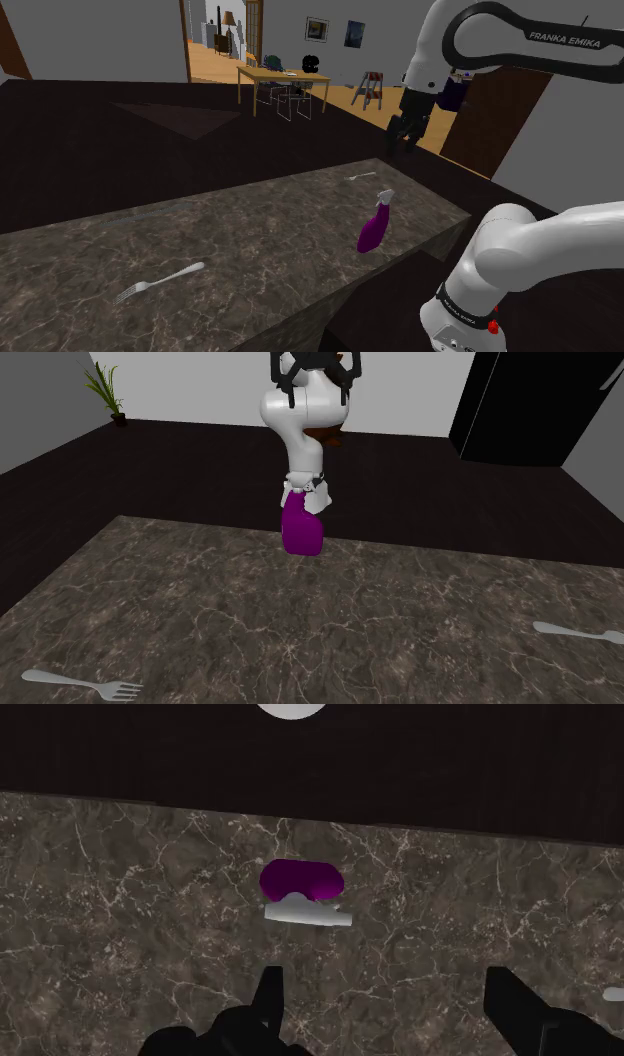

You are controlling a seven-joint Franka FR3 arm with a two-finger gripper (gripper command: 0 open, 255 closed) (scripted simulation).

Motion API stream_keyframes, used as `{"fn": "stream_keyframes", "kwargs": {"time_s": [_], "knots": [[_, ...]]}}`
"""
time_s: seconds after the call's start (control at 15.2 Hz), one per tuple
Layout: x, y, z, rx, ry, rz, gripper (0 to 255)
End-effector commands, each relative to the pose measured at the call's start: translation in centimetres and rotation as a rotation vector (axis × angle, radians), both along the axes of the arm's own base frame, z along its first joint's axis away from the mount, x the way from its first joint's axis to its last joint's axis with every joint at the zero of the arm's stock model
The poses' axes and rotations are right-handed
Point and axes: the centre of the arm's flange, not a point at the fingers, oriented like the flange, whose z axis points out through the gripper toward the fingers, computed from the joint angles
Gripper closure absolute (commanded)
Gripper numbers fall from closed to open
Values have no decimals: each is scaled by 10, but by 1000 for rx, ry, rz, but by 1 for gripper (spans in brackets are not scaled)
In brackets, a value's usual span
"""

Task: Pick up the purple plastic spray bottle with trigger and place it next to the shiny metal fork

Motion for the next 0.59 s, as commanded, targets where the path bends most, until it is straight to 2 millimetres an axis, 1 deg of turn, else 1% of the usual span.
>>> {"fn": "stream_keyframes", "kwargs": {"time_s": [0.0,0.26,0.53], "knots": [[0,0,0,0,0,0,0],[-9,28,-50,-82,-29,-277,0],[-9,52,-103,-163,-57,-554,0]]}}
